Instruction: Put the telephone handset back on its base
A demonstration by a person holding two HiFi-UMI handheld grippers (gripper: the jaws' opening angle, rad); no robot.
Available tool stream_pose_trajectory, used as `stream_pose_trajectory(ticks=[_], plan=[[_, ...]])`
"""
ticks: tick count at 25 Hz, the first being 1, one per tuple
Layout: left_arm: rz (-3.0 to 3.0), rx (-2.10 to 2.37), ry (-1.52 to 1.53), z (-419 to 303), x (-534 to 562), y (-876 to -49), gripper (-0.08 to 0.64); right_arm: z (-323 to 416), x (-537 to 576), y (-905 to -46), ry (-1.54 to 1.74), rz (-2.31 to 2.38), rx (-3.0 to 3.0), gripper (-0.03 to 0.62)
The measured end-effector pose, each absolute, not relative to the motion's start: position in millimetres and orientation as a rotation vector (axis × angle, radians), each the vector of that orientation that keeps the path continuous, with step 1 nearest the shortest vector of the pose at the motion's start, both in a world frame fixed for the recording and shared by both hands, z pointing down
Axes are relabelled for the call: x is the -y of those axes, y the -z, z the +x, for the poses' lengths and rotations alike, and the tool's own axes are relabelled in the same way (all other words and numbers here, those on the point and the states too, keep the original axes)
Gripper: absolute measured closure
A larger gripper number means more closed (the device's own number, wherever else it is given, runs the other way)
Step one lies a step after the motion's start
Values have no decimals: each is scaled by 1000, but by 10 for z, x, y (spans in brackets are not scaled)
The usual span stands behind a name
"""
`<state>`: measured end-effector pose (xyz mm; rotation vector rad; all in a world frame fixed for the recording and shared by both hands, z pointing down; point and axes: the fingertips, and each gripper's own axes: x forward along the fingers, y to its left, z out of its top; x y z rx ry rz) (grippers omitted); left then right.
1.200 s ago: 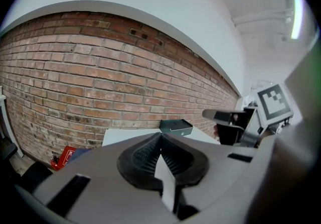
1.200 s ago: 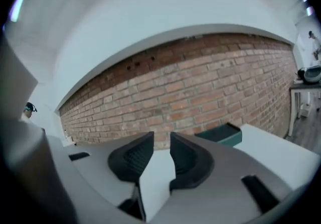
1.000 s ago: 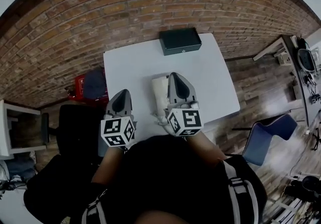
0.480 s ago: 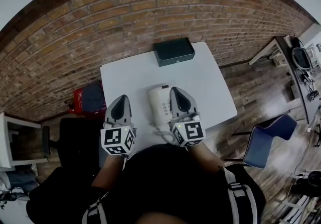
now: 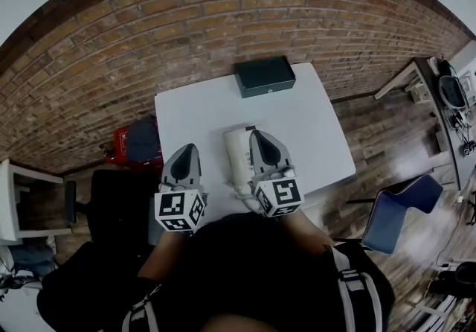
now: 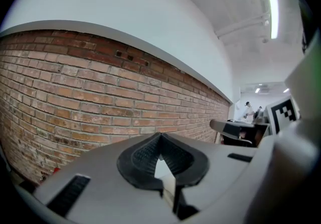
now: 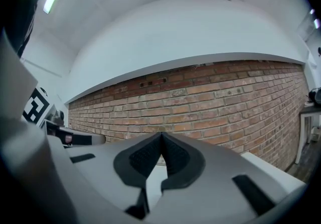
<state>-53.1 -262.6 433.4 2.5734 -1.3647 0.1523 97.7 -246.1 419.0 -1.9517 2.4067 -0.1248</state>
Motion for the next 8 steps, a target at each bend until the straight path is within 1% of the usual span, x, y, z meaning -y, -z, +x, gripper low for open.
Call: stream_pose_trajectory(ticks=[8], plan=[[2553, 1372, -184, -596, 2597, -4424, 560, 838, 2453, -4240, 133, -1871, -2464, 595]])
